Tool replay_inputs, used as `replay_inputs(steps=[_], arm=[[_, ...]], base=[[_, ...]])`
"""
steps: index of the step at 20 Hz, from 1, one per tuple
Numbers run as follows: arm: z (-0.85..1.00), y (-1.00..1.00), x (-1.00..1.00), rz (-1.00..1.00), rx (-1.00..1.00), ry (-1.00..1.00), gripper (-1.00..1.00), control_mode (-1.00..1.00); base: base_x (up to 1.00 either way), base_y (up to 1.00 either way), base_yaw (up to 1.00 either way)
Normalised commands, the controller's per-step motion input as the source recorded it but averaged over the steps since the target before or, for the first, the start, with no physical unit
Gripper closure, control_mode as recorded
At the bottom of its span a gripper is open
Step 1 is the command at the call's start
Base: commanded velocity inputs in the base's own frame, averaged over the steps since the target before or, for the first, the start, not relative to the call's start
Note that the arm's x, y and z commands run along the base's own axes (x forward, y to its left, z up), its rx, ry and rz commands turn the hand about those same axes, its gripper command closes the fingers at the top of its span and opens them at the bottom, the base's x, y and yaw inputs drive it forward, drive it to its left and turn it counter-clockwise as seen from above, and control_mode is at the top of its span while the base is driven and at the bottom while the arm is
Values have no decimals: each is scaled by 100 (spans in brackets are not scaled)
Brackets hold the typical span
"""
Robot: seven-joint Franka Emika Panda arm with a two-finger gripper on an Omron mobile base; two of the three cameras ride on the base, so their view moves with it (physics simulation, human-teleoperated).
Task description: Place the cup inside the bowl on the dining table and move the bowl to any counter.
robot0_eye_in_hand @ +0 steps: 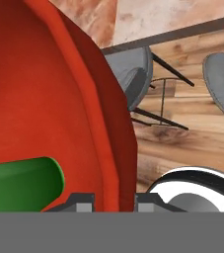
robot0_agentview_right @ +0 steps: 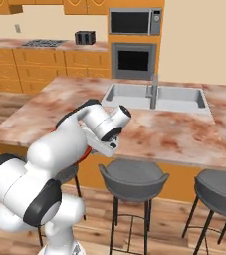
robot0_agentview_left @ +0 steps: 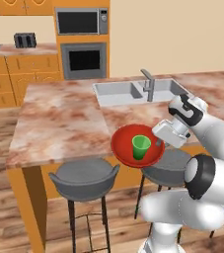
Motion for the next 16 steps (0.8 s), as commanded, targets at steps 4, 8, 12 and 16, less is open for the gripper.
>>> replay_inputs(steps=[4, 8, 12, 16], arm=[[0, 0, 0, 0, 0, 0, 100, 100], [0, 0, 0, 0, 0, 0, 100, 100], [0, 0, 0, 0, 0, 0, 100, 100], [0, 0, 0, 0, 0, 0, 100, 100]], base=[[-14, 88, 0], [-16, 88, 0], [-18, 81, 0], [-13, 85, 0]])
